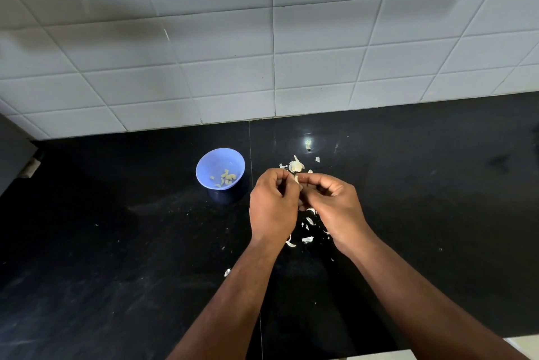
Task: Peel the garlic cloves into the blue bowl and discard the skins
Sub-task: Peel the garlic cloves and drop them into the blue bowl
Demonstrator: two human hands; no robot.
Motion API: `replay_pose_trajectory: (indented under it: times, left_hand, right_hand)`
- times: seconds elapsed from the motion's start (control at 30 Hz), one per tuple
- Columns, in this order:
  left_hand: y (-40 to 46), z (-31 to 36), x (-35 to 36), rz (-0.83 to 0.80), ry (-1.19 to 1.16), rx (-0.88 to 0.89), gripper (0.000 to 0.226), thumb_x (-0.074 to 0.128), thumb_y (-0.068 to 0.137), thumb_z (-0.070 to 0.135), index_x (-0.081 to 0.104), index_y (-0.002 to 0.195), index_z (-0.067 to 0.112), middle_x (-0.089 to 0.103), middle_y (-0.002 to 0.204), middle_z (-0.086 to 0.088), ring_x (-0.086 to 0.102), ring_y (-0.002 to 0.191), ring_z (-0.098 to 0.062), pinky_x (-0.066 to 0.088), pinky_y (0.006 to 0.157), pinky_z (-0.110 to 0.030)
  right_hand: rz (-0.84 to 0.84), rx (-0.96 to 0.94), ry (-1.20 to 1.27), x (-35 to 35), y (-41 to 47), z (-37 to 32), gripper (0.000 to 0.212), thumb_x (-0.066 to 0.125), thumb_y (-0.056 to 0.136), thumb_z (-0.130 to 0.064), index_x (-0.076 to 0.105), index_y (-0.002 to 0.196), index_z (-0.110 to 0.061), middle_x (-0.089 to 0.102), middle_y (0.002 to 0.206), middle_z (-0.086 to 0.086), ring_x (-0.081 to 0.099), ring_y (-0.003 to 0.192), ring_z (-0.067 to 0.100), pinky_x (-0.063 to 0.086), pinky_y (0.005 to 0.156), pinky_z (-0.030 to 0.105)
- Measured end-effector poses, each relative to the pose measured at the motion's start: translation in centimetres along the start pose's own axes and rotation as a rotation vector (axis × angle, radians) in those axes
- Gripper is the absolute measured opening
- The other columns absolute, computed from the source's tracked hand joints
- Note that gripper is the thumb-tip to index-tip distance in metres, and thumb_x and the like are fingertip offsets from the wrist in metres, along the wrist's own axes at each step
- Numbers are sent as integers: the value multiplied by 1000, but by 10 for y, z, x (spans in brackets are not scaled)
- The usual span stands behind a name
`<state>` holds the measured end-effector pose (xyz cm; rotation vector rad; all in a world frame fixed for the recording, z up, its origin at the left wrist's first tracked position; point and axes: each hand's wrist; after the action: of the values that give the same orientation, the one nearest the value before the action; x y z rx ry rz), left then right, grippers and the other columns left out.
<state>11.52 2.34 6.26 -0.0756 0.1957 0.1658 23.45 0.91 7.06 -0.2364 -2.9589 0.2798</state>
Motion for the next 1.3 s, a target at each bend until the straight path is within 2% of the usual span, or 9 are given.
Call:
replay_pose_trajectory:
  times: [0.2, 0.4, 0.5, 0.57, 0.7, 0.77, 0.93, 1.1, 1.3]
  left_hand:
    - [-2, 4, 5, -1, -83, -54, 10, 59, 104, 14, 64, 95, 16, 73, 86, 0, 69, 67, -5, 63, 64, -30]
    - [-2, -4, 3, -70, -134, -215, 29, 41, 102, 16, 58, 79, 14, 62, 74, 2, 64, 74, -16, 61, 64, -38]
    - [1, -4, 2, -105, -62, -182, 38, 47, 107, 26, 60, 72, 20, 58, 61, 9, 58, 64, -12, 59, 67, -48]
    - [2, -1, 1, -119, -27, -129, 44, 56, 108, 38, 62, 64, 31, 57, 57, 10, 54, 58, -11, 54, 64, -44]
    - [4, 1, -4, -142, -118, -74, 8, 69, 103, 32, 72, 96, 35, 77, 88, 7, 75, 82, -21, 65, 75, -41]
    - [5, 2, -6, -188, -152, -75, 8, 70, 103, 24, 75, 107, 29, 79, 98, 5, 77, 91, -20, 66, 77, -40]
    - [9, 3, -13, -187, -188, -106, 7, 78, 96, 19, 78, 103, 20, 80, 98, 0, 77, 91, -16, 63, 71, -33]
    - [11, 6, -19, -198, -171, -110, 6, 79, 95, 18, 80, 101, 18, 81, 91, 3, 76, 91, -6, 60, 68, -27]
    - [16, 4, -22, -177, -14, 14, 5, 82, 93, 25, 82, 90, 30, 78, 88, 7, 68, 79, -2, 65, 76, -38]
  right_hand:
    - [4, 82, 163, 0, 3, 1, 16, 68, 99, -7, 77, 112, -4, 75, 87, 13, 68, 69, 17, 58, 63, 25]
    - [9, 78, 180, -7, 8, 2, 16, 67, 100, -12, 77, 110, -4, 74, 89, 8, 67, 72, 17, 59, 67, 28]
    - [12, 52, 105, -7, 8, 1, 15, 66, 102, -13, 77, 110, -6, 75, 90, 8, 68, 76, 20, 61, 71, 30]
    - [9, 28, 47, -7, 7, 0, 15, 65, 102, -12, 78, 110, -7, 77, 91, 11, 69, 77, 20, 63, 72, 30]
    - [-15, -8, -46, -9, 6, -2, 16, 64, 103, -11, 78, 110, -11, 78, 94, 14, 71, 77, 17, 64, 74, 29]
    - [-40, -10, -66, -12, 7, -3, 17, 63, 104, -11, 78, 111, -10, 78, 94, 14, 73, 79, 18, 63, 74, 28]
    - [-141, 2, -94, -21, 12, -7, 18, 62, 104, -8, 76, 112, -5, 78, 91, 7, 72, 80, 20, 64, 75, 32]
    - [-206, -4, -157, -29, 18, -13, 17, 63, 102, -7, 76, 114, -5, 76, 98, 17, 74, 83, 22, 64, 79, 34]
    - [-233, -22, -229, -33, 23, -20, 15, 66, 100, -5, 79, 106, -9, 78, 91, 11, 76, 81, 22, 63, 74, 30]
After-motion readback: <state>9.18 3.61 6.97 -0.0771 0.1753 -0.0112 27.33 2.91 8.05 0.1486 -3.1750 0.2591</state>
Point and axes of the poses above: each hand's wrist, its own y-axis towards the middle knuckle, its own x-axis out of the palm, z = x × y
